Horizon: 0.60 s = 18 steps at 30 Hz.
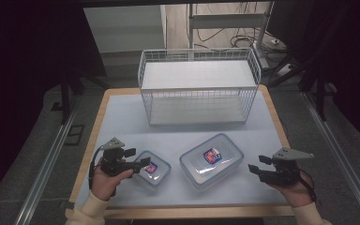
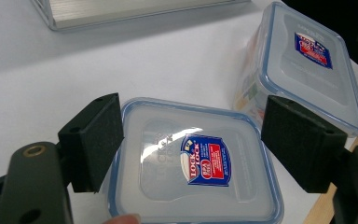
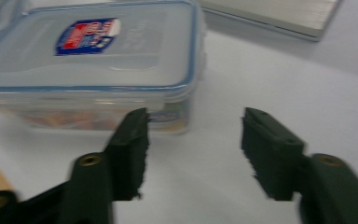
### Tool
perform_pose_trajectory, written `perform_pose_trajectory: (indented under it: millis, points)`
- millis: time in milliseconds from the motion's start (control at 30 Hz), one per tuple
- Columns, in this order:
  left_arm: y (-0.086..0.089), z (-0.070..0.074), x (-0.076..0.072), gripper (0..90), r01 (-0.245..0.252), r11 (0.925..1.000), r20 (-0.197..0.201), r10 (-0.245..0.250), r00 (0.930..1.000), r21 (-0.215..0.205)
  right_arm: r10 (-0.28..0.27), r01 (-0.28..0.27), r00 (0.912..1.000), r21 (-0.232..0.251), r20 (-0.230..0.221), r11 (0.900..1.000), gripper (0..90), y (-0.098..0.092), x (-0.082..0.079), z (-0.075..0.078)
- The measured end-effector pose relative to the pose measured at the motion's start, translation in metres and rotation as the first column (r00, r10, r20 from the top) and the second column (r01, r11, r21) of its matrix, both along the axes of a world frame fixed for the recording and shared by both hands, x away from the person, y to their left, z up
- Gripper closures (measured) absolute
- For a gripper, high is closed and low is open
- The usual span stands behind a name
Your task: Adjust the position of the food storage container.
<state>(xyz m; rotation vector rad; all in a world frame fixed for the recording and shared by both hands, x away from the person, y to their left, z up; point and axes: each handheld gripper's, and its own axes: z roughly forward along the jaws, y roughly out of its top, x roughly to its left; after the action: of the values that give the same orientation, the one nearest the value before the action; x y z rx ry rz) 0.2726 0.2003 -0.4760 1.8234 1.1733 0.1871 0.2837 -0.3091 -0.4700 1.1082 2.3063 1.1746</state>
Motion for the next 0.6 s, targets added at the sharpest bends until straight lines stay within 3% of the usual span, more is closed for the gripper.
perform_pose_trajectory:
  millis: [67,167,200,267,367,400,433,467,500,533,567,600]
  points:
    - [0.000,0.000,0.000,20.9,0.000,1.0000,0.001,0.000,1.0000,-0.001,0.012,-0.012,0.9999,0.004,-0.004,1.000,48.3,0.000,0.000,0.001]
    - [0.000,0.001,-0.001,20.9,0.000,1.0000,0.003,0.000,1.0000,-0.002,0.046,-0.045,0.9989,0.005,-0.007,0.999,63.7,0.002,-0.003,0.004]
    - [0.000,0.002,-0.001,20.9,0.000,1.0000,0.004,0.000,1.0000,-0.002,0.077,-0.077,0.9970,0.011,-0.001,0.997,74.5,0.004,-0.004,0.008]
    - [0.000,0.002,-0.001,20.9,-0.002,1.0000,0.002,0.002,1.0000,-0.007,0.088,-0.088,0.9962,0.008,0.004,0.996,77.6,0.005,-0.006,0.010]
    - [0.000,0.002,-0.001,20.9,-0.003,1.0000,0.002,0.003,1.0000,-0.009,0.168,-0.168,0.9858,0.001,0.007,0.986,88.2,0.016,-0.011,0.016]
    - [0.000,0.003,-0.001,20.9,-0.004,1.0000,0.003,0.004,1.0000,-0.009,0.237,-0.237,0.9715,-0.017,0.004,0.971,89.5,0.027,-0.016,0.017]
    - [0.000,0.003,-0.001,20.9,-0.004,1.0000,0.003,0.004,1.0000,-0.009,0.237,-0.237,0.9715,-0.017,0.004,0.971,89.5,0.027,-0.016,0.017]
    - [0.000,0.002,-0.001,20.9,-0.004,0.9999,0.003,0.004,1.0000,-0.009,0.262,-0.262,0.9652,-0.025,0.000,0.965,89.6,0.032,-0.018,0.016]
    - [0.000,0.003,-0.001,20.9,-0.003,1.0000,0.002,0.003,1.0000,-0.009,0.305,-0.305,0.9524,-0.040,-0.002,0.952,89.6,0.042,-0.022,0.015]
    - [0.000,0.003,-0.001,20.9,-0.001,1.0000,0.006,0.001,1.0000,-0.005,0.364,-0.364,0.9312,-0.074,-0.009,0.928,89.6,0.057,-0.027,0.012]
    - [0.000,0.003,-0.001,20.9,-0.001,1.0000,0.006,0.001,1.0000,-0.005,0.364,-0.364,0.9312,-0.074,-0.009,0.928,89.6,0.057,-0.027,0.012]
    - [0.000,0.003,-0.002,20.9,0.000,1.0000,0.007,0.000,1.0000,-0.002,0.411,-0.411,0.9113,-0.108,-0.022,0.905,89.7,0.071,-0.031,0.009]
